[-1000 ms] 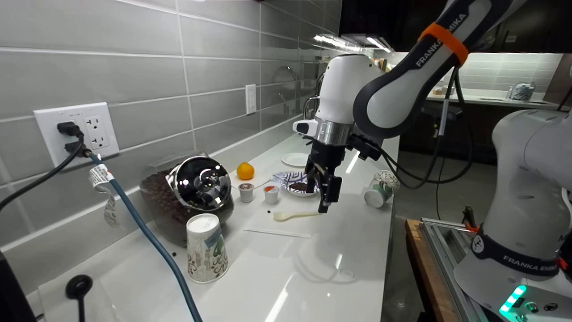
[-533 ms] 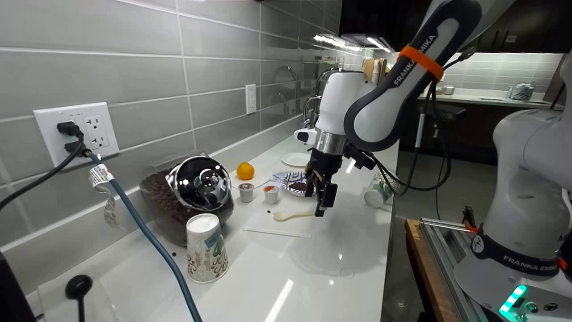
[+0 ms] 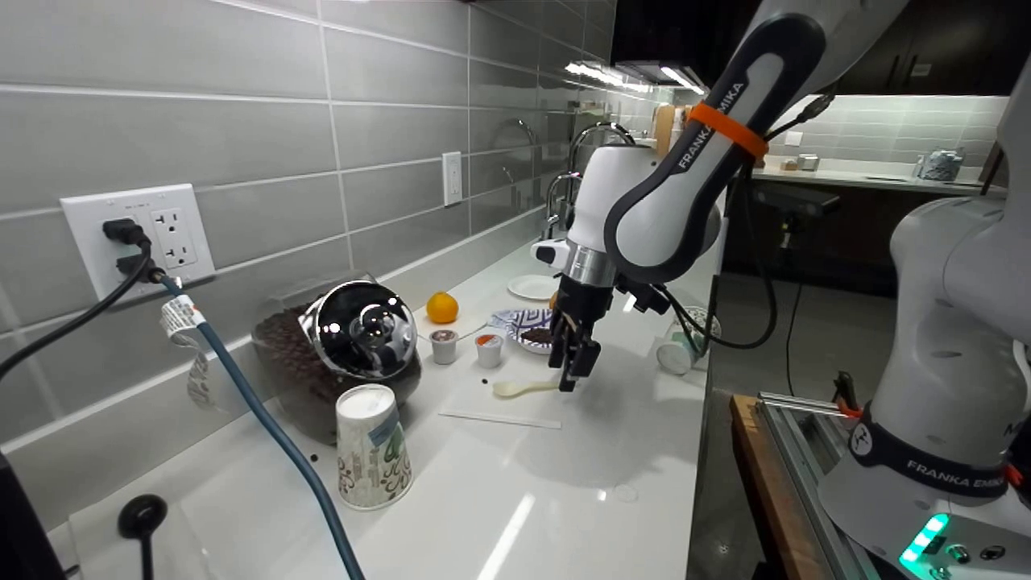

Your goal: Transfer a spoonful of contents from the bowl to the white plate

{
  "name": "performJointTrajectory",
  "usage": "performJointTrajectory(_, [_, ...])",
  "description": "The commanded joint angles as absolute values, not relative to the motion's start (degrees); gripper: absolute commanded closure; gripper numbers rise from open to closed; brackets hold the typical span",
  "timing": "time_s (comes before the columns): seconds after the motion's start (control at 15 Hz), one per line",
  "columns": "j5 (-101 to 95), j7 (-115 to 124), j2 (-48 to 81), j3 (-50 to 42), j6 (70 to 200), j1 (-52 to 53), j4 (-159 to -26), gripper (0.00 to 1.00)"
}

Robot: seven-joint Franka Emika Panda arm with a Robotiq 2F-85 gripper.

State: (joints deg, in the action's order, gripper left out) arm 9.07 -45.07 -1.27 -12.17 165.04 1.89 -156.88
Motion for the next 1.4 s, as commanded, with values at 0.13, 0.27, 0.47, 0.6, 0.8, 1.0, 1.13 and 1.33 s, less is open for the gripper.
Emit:
performJointTrajectory(0.13, [19.12, -54.51, 1.36, -11.32, 170.52, 2.79, -155.64, 0.39])
performJointTrajectory(0.27, [25.72, -59.0, 0.7, -10.2, 170.94, 3.5, -155.69, 0.45])
performJointTrajectory(0.47, [34.03, -65.22, 0.42, -8.8, 170.97, 4.27, -155.04, 0.5])
performJointTrajectory(0.6, [37.47, -68.41, 1.16, -8.26, 171.8, 4.49, -154.6, 0.53])
performJointTrajectory(0.8, [43.49, -73.98, 1.37, -7.81, 171.89, 4.59, -154.18, 0.54])
performJointTrajectory(1.0, [48.79, -79.05, 1.9, -7.62, 171.91, 4.53, -153.69, 0.54])
performJointTrajectory(1.13, [52.1, -82.46, 2.22, -7.56, 171.89, 4.48, -153.4, 0.57])
performJointTrajectory(1.33, [56.94, -87.25, 2.9, -7.49, 172.09, 4.38, -152.7, 0.6])
